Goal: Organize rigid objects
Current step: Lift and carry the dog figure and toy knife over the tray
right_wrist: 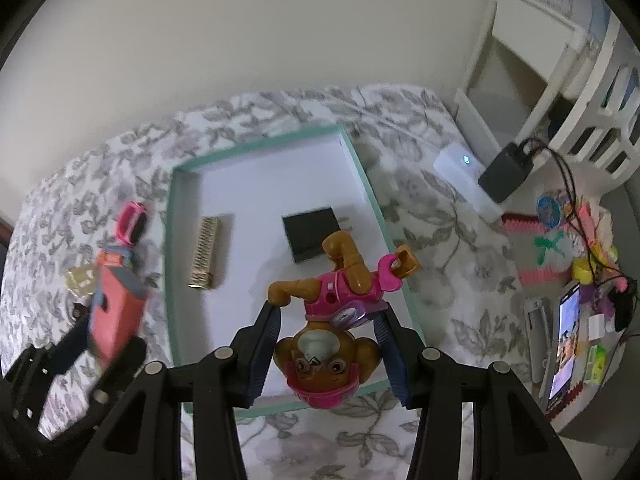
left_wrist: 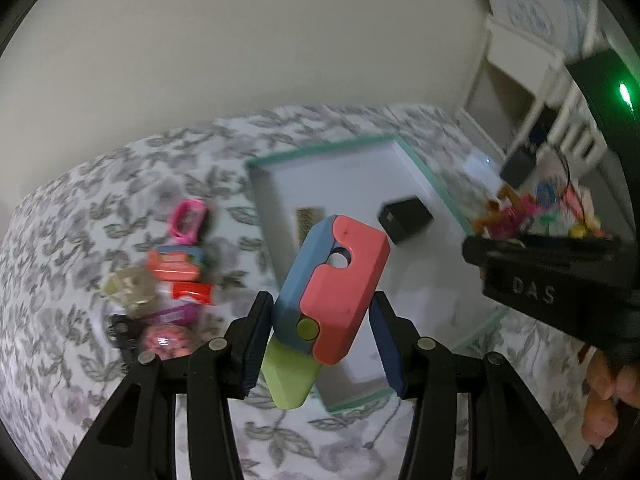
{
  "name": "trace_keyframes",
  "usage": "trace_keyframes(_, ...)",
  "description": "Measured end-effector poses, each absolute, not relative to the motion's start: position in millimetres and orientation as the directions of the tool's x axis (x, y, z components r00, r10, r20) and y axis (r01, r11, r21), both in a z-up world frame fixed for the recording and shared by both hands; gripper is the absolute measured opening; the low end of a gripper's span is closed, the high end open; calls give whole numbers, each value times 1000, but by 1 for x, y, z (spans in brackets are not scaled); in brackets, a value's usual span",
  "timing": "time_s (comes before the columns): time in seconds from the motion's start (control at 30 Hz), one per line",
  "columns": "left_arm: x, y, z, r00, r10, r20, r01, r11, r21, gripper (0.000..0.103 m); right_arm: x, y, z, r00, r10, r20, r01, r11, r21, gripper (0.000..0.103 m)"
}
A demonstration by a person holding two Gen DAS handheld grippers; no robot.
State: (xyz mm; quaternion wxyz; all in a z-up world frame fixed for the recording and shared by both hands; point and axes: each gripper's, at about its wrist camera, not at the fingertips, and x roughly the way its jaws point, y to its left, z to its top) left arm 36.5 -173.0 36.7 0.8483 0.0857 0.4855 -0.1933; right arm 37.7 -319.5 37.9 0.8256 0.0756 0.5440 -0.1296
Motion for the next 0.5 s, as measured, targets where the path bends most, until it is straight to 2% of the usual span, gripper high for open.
trace_keyframes(0.5, 37, -216, -25, 389, -149, -909, 475, 878, 59, 51, 45, -343, -42, 186, -102, -977, 307, 951, -40, 52)
